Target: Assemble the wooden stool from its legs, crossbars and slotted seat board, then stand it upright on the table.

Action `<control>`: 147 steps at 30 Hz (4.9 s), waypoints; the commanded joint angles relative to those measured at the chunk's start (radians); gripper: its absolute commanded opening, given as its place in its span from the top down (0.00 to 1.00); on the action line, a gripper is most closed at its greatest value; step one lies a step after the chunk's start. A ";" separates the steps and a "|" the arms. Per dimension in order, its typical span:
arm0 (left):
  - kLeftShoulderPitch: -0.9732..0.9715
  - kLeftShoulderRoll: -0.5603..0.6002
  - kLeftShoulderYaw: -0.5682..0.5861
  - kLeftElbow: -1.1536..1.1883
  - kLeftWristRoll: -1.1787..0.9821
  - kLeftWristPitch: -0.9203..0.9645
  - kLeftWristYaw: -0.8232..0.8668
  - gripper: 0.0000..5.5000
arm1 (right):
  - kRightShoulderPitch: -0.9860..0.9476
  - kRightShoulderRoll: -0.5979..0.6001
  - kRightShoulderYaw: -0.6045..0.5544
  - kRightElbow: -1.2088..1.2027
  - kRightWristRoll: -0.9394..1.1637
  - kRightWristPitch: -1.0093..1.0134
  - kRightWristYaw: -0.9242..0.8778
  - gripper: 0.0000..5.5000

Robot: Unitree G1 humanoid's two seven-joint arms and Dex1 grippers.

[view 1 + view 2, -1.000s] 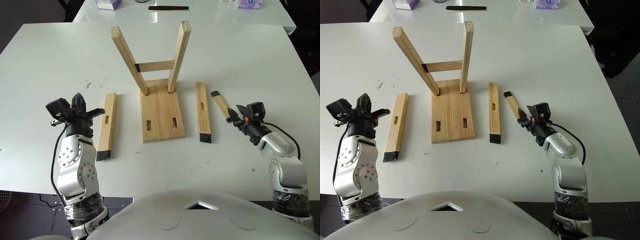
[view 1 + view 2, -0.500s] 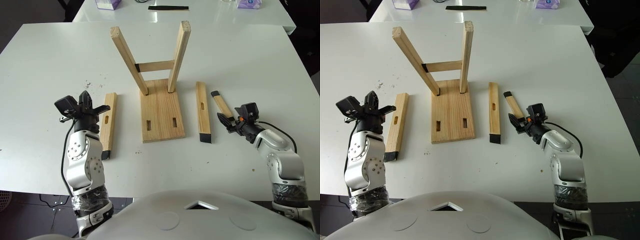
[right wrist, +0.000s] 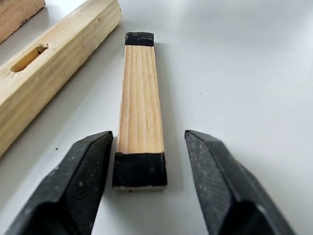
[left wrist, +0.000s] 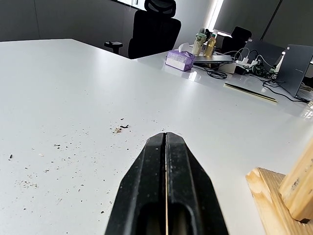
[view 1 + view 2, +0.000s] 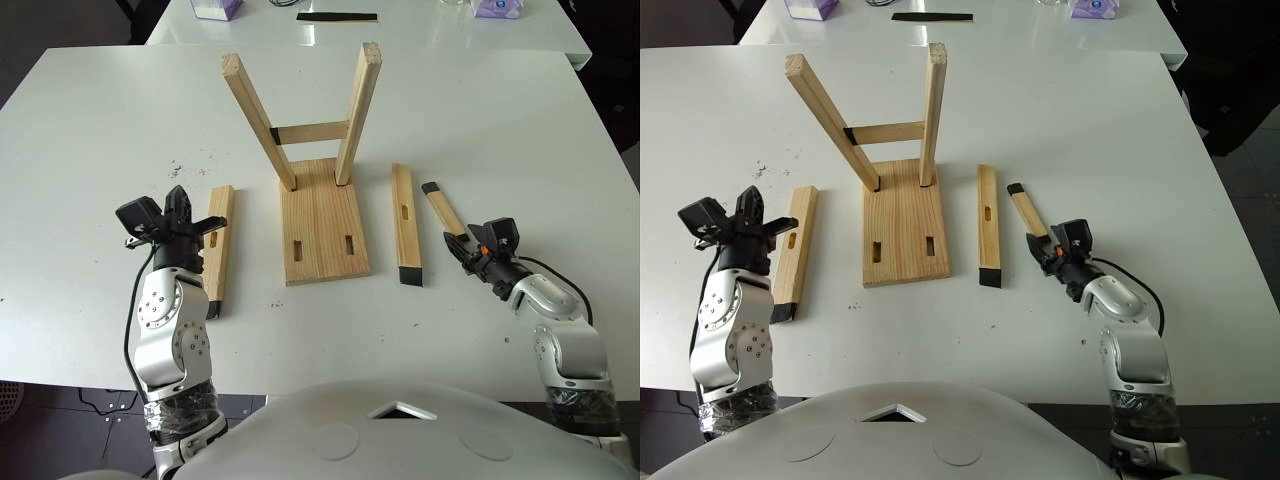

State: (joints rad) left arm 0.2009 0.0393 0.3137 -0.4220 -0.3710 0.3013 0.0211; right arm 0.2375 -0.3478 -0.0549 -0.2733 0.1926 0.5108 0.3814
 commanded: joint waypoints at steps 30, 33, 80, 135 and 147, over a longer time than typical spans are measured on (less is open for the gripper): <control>-0.678 0.195 0.053 -0.065 -1.159 0.125 -0.084 0.89 | -1.018 0.190 -0.290 0.260 0.747 0.142 0.109 0.76; -0.716 0.240 0.038 -0.003 -1.176 0.166 -0.131 0.81 | -1.008 0.142 -0.187 0.181 0.757 0.196 0.218 0.76; -0.644 0.515 -0.081 -0.005 -1.258 0.466 -0.417 0.45 | -0.874 -0.167 -0.027 0.074 0.926 0.510 0.578 0.76; 0.012 0.967 0.108 0.376 -0.085 -0.103 -1.236 0.75 | -0.310 0.105 -0.015 -0.119 0.462 0.056 0.036 0.51; -0.046 0.848 0.021 0.156 -0.204 0.053 -1.154 0.75 | -0.373 0.124 0.004 -0.029 0.436 0.028 0.046 0.51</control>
State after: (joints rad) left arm 0.2076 0.8898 0.3438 -0.2608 -0.5643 0.3390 -1.1564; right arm -0.1078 -0.2289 -0.0525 -0.3221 0.6394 0.5480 0.4220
